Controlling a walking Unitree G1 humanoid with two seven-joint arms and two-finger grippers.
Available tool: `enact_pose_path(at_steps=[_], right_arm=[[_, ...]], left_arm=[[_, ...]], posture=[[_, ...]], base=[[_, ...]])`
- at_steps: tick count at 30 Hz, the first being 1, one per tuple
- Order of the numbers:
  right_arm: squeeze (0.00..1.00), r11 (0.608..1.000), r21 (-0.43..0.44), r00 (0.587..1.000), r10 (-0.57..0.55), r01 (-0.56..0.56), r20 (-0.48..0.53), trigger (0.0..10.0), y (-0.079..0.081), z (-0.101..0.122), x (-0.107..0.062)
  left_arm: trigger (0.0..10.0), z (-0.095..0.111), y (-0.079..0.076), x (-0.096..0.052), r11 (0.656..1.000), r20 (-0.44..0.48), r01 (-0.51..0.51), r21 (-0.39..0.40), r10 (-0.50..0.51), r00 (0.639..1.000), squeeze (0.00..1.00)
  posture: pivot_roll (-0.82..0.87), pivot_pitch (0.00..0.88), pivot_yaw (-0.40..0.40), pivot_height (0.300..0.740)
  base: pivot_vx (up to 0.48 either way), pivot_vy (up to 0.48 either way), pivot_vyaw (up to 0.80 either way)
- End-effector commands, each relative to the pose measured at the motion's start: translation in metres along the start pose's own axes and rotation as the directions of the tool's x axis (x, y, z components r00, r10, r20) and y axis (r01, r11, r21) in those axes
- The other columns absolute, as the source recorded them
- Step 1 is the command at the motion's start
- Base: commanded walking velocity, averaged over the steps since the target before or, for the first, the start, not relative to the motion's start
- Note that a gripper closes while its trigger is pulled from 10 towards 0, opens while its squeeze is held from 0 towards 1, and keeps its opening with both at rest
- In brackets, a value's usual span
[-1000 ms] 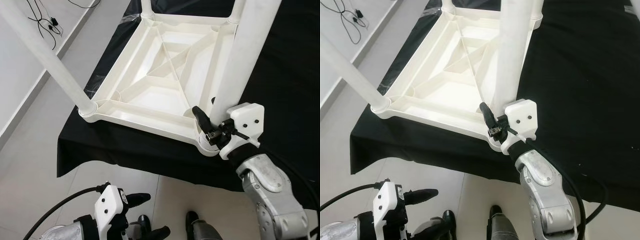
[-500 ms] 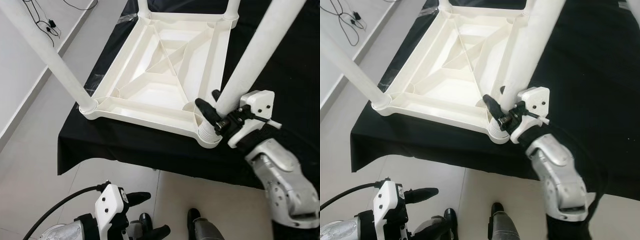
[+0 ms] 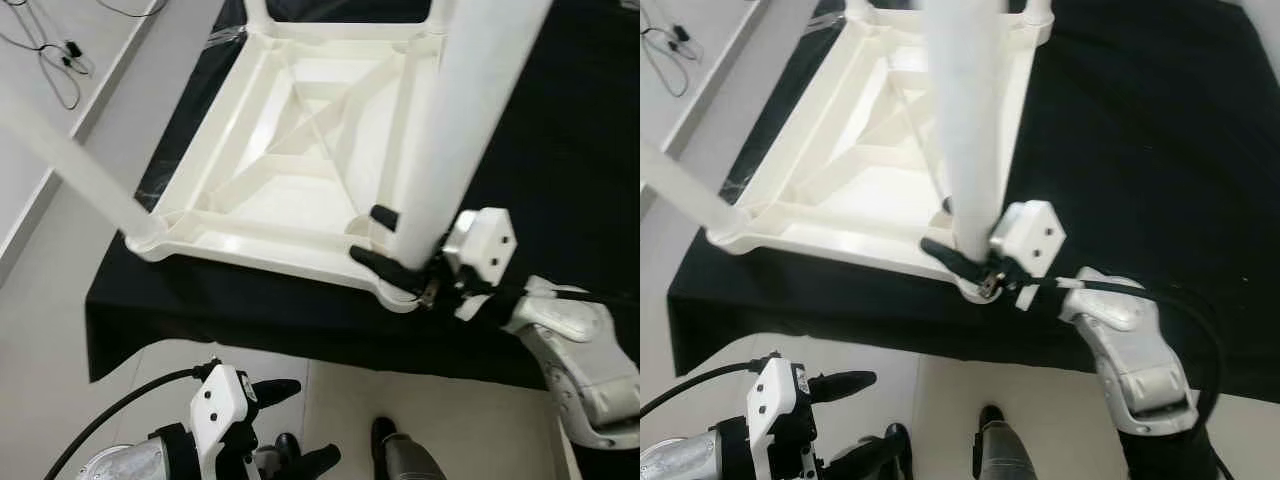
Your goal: Building children table
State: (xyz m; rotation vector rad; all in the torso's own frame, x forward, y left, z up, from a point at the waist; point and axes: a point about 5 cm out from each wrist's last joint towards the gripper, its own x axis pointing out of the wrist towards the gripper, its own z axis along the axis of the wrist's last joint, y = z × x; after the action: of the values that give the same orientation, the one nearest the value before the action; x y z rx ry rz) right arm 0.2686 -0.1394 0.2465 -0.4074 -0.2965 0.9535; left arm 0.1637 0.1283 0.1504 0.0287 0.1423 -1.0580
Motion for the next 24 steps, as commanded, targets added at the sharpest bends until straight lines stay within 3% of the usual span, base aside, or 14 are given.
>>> enact_pose_path(at_steps=[1, 5, 9, 13, 15, 18, 19, 24], right_arm=[[0.0, 0.992, 0.123, 0.979, -0.011, 0.037, -0.203, 10.0, 0.002, -0.044, -0.005], [0.0, 0.982, 0.174, 0.975, -0.03, 0.07, -0.222, 10.0, -0.005, -0.046, -0.004], [0.0, 0.972, 0.228, 0.964, -0.001, 0.063, -0.265, 10.0, -0.003, -0.051, -0.009], [0.0, 0.955, 0.235, 0.923, -0.08, 0.179, -0.377, 10.0, -0.006, -0.06, -0.017], [0.0, 0.951, 0.236, 0.917, -0.096, 0.199, -0.386, 10.0, -0.006, -0.061, -0.017], [0.0, 0.893, 0.277, 0.877, -0.217, 0.356, -0.428, 10.0, 0.005, -0.066, -0.012], [0.0, 0.893, 0.277, 0.877, -0.217, 0.356, -0.428, 10.0, 0.005, -0.066, -0.012], [0.0, 0.811, 0.276, 0.816, -0.369, 0.517, -0.445, 10.0, 0.015, -0.067, -0.007]], left_arm=[[10.0, -0.006, -0.003, -0.001, 1.0, -0.02, 0.002, -0.02, -0.002, 1.0, 0.0], [10.0, -0.006, -0.003, -0.001, 1.0, -0.02, -0.001, -0.021, 0.0, 1.0, 0.0], [10.0, -0.006, -0.004, -0.001, 1.0, -0.018, -0.003, -0.023, 0.003, 1.0, 0.0], [10.0, -0.006, -0.004, -0.001, 1.0, -0.019, -0.001, -0.025, 0.001, 1.0, 0.0], [10.0, -0.006, -0.004, -0.001, 1.0, -0.019, -0.001, -0.025, 0.0, 1.0, 0.0], [10.0, -0.006, -0.002, 0.0, 1.0, -0.016, -0.008, -0.026, 0.008, 1.0, 0.0], [10.0, -0.006, -0.002, 0.0, 1.0, -0.016, -0.008, -0.026, 0.008, 1.0, 0.0], [10.0, -0.006, 0.001, 0.0, 0.999, -0.014, -0.026, -0.022, 0.026, 1.0, 0.0]], posture=[[-0.01, 0.375, 0.102, 0.74], [-0.01, 0.377, 0.1, 0.74], [-0.01, 0.381, 0.101, 0.74], [-0.02, 0.381, 0.099, 0.74], [-0.02, 0.381, 0.099, 0.74], [-0.02, 0.377, 0.094, 0.74], [-0.02, 0.377, 0.094, 0.74], [-0.02, 0.37, 0.092, 0.74]], base=[[0.0, 0.0, 0.0], [0.0, 0.0, 0.0], [0.0, 0.0, 0.0], [0.0, 0.0, 0.0], [0.0, 0.0, 0.0], [0.0, 0.0, 0.0], [0.0, 0.0, 0.0], [0.0, 0.0, 0.0]])
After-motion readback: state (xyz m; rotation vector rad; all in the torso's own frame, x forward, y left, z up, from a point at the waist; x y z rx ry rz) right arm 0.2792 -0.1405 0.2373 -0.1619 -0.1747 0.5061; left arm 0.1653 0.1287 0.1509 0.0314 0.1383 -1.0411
